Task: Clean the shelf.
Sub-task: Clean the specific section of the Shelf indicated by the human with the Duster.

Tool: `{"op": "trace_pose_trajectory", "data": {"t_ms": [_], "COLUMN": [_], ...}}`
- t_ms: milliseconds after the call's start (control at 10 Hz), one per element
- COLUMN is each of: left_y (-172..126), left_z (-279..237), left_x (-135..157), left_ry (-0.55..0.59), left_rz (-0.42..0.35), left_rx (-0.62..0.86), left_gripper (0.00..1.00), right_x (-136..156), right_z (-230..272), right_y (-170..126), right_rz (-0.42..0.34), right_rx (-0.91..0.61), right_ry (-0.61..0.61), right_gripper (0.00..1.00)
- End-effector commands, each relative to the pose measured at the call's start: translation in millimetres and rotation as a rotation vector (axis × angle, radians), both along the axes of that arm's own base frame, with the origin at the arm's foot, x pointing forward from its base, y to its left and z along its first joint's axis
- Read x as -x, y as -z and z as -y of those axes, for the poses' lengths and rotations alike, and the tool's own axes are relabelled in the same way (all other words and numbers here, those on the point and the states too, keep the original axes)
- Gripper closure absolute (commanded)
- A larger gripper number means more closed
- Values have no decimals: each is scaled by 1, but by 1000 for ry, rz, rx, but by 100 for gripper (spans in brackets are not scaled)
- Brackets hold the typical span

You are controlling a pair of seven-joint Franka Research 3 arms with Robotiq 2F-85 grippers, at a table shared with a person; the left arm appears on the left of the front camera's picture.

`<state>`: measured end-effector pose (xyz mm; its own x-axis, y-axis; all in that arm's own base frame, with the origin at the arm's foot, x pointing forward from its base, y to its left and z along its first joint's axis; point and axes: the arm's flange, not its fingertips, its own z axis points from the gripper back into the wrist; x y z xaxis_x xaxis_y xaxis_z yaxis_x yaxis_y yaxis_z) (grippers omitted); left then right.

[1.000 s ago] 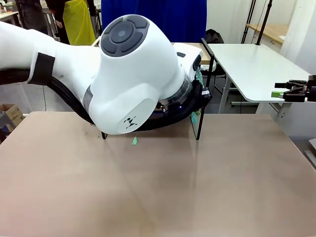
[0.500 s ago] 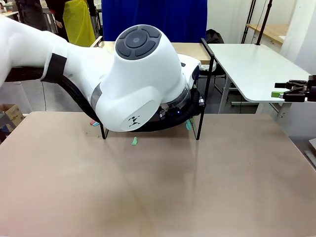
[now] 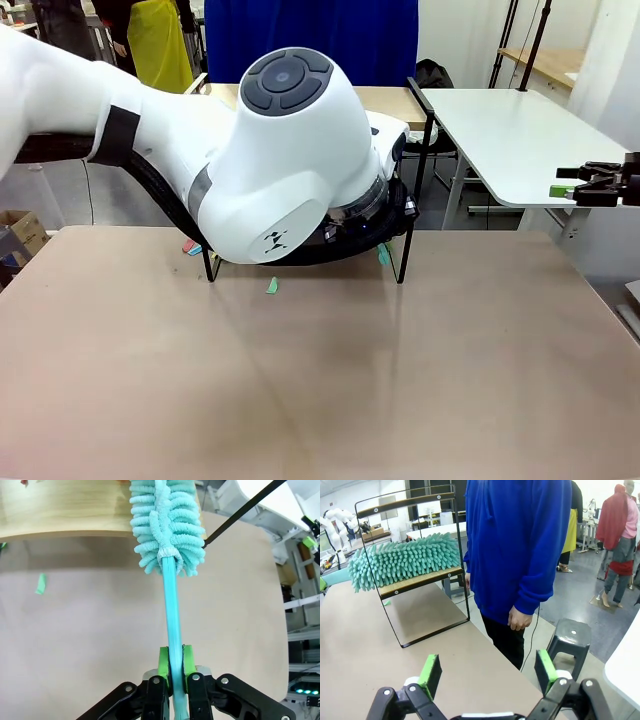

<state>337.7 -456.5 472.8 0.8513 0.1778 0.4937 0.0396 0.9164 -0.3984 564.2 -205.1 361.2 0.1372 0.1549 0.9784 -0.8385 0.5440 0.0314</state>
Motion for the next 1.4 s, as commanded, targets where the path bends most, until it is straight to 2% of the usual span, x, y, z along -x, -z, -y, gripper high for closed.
{"op": "trace_pose_trajectory", "data": {"t_ms": [0, 900, 1300], "left_y": [-4, -15, -10], "left_z": [-18, -158, -212], "left_x": [-3, 5, 24], "left_ry": [-28, -60, -125], "left_rz": [-15, -149, -148], "left_rx": [-58, -373, -629], "left_gripper": [87, 87, 87], "right_x": [0, 0, 0], "right_z": [-2, -2, -2], "right_y": [-4, -4, -4], "right_rz": [6, 6, 6], "right_rx": [2, 2, 2], "right_ry": [-3, -3, -3], "right_gripper": [0, 0, 0]}}
